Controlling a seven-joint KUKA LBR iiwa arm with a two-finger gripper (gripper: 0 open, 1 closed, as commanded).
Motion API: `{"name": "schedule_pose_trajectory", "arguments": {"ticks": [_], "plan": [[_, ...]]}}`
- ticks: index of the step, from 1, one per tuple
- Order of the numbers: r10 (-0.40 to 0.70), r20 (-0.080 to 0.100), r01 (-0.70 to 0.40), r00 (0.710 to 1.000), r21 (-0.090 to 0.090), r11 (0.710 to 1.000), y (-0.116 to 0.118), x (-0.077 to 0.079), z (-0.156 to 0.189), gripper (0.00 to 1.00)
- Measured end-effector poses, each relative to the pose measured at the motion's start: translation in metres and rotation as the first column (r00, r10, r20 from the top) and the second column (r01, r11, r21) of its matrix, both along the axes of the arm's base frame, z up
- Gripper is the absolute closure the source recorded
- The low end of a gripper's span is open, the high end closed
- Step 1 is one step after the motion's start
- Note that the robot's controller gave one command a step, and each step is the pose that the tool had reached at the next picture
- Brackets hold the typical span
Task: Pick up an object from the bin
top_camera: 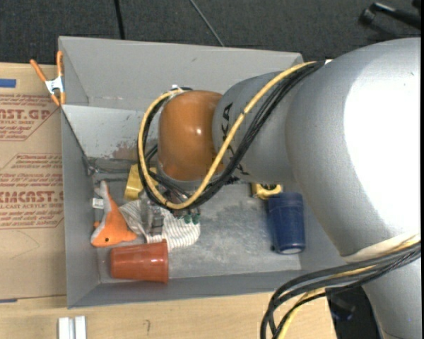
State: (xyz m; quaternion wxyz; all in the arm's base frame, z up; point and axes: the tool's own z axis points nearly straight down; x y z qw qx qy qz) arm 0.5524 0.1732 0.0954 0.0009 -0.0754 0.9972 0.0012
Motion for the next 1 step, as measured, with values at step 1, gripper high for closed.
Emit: {"name": "schedule_pose_trajectory", "arguments": {"ticks": [1], "plan": [[-0.001, 0.011, 0.001, 1.0, 0.003, 1.0, 0.0006, 0.0028, 0.0022, 0.0]]}}
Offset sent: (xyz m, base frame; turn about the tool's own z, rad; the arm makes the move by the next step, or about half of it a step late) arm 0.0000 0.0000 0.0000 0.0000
